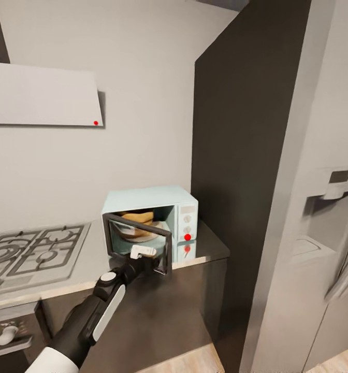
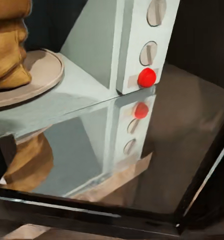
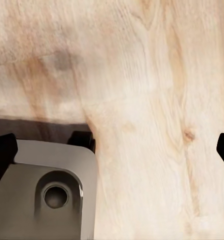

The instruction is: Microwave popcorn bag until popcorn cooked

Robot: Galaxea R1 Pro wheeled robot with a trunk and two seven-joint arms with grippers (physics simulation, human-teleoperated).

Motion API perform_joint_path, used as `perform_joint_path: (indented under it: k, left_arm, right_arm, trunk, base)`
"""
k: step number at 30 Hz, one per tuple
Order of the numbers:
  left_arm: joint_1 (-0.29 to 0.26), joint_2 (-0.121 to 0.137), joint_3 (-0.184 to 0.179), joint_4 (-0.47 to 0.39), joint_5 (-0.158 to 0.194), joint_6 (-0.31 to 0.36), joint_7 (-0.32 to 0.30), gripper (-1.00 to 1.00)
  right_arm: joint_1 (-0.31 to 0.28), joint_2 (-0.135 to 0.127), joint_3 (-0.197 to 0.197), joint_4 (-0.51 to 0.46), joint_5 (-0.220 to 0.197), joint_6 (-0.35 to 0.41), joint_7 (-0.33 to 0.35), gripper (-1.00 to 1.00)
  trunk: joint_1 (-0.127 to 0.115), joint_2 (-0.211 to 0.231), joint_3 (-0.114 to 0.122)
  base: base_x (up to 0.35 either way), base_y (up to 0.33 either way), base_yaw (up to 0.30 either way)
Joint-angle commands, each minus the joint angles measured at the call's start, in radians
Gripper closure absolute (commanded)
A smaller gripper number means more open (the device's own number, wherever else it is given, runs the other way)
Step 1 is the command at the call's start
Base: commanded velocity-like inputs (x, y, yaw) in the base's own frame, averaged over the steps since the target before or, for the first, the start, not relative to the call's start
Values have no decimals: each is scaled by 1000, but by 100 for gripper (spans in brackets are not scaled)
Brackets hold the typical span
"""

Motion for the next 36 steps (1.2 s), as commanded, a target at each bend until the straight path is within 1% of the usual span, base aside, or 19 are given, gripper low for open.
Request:
perform_joint_path:
  k: [1, 2, 9, 13, 15, 25, 29, 31, 33, 34, 36]
  left_arm:
    - [-1, 1, -1, 0, 7, -9, 2, -100]
    - [-1, 0, -1, 3, 7, -20, 4, -100]
    - [-1, -1, 1, 9, 10, -28, 6, -100]
    - [-1, -1, 1, 9, 10, -28, 5, -100]
    - [-1, -1, 1, 10, 10, -28, 5, -100]
    - [-1, -1, 4, 12, 12, -29, 5, -100]
    - [-1, -1, 5, 12, 12, -29, 9, -100]
    - [-1, -5, 4, 12, 14, -29, 64, -100]
    - [-1, -17, 3, 12, 15, -29, 119, -100]
    - [-1, -25, 2, 13, 13, -29, 132, -100]
    - [-1, -29, 1, 13, 12, -29, 138, -100]
  right_arm:
    - [-2, -1, 4, 1, 4, 1, 3, -100]
    - [-2, -1, 4, 1, 4, 1, 3, -100]
    - [-1, 0, 3, 2, 0, 2, 3, -100]
    - [-1, -2, 3, 2, -52, 6, 3, -100]
    - [-1, -3, 3, 2, -60, 7, 3, -100]
    - [-1, 0, 4, 2, -63, 8, 3, -100]
    - [-1, -6, 4, 1, -63, 3, 3, -100]
    - [-1, -6, 4, 2, -63, 0, 3, -100]
    - [-1, -5, 4, 2, -63, -1, 3, -100]
    - [-1, -4, 4, 2, -63, -1, 3, -100]
    - [-1, -2, 4, 2, -63, -1, 3, -100]
  trunk:
    - [0, -1, -1]
    - [0, -1, 0]
    - [0, -1, 4]
    - [0, -1, 6]
    - [0, -1, 7]
    - [0, -1, 13]
    - [0, -1, 14]
    - [0, -1, 14]
    - [0, -1, 14]
    - [0, -1, 14]
    - [0, -1, 14]
  base:
    - [0, 0, -222]
    - [0, 0, -222]
    - [0, 0, -223]
    - [0, 0, -228]
    - [0, 0, -228]
    - [0, 0, -228]
    - [0, 0, -65]
    - [0, 0, -6]
    - [0, 0, -1]
    - [0, 0, 0]
    - [0, 0, 0]
